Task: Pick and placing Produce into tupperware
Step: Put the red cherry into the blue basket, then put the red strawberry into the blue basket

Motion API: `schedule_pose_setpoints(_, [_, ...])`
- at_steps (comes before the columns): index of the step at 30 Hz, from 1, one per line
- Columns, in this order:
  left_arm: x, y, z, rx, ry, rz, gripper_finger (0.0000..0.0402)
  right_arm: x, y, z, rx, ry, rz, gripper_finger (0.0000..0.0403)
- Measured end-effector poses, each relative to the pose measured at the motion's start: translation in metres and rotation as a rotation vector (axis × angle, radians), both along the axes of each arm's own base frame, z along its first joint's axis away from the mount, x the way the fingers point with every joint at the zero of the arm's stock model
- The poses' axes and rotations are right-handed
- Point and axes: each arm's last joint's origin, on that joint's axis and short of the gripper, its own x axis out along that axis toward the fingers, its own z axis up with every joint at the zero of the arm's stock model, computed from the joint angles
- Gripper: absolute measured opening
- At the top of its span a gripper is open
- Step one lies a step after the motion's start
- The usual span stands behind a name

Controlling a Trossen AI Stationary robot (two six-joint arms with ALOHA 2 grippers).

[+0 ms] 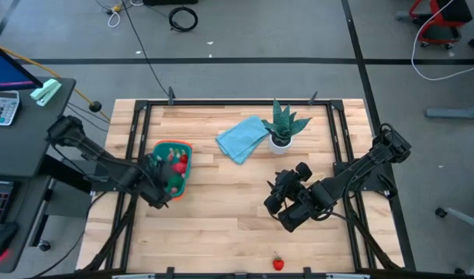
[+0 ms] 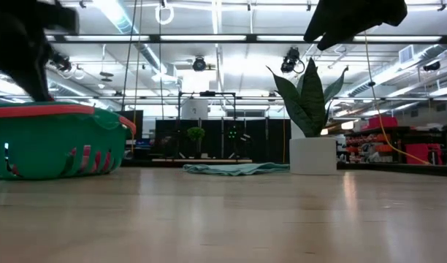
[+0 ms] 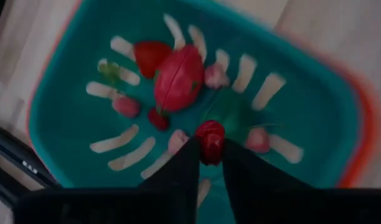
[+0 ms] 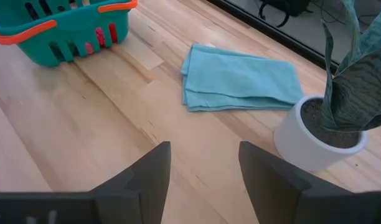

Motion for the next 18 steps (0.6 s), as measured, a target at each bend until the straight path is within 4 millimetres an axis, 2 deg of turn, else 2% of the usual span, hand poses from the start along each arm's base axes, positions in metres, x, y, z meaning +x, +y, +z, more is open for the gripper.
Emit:
schedule_pose_setpoints(4, [-0.003,0.002,-0.022,0.015,0.029,0.043,0.0131,0.001,0.001,0.0,0.038,0.004,0.004,0.0199])
schedule_pose_setpoints(8, [0.0,0.0,-0.029,-0.015,-0.012,0.064,0.0183,0.0,0.014,-0.003,0.23,0.067,0.083,0.0199])
schedule_pose_setpoints(13, [0.007,-0.005,-0.028,-0.044,-0.068,-0.003,0.022,-0.008,0.044,-0.002,0.414,0.069,0.219,0.0199])
schedule_pose_setpoints(18, [0.019,-0.012,-0.024,-0.098,-0.172,-0.076,0.0228,-0.02,0.083,0.003,0.518,-0.047,0.354,0.0199])
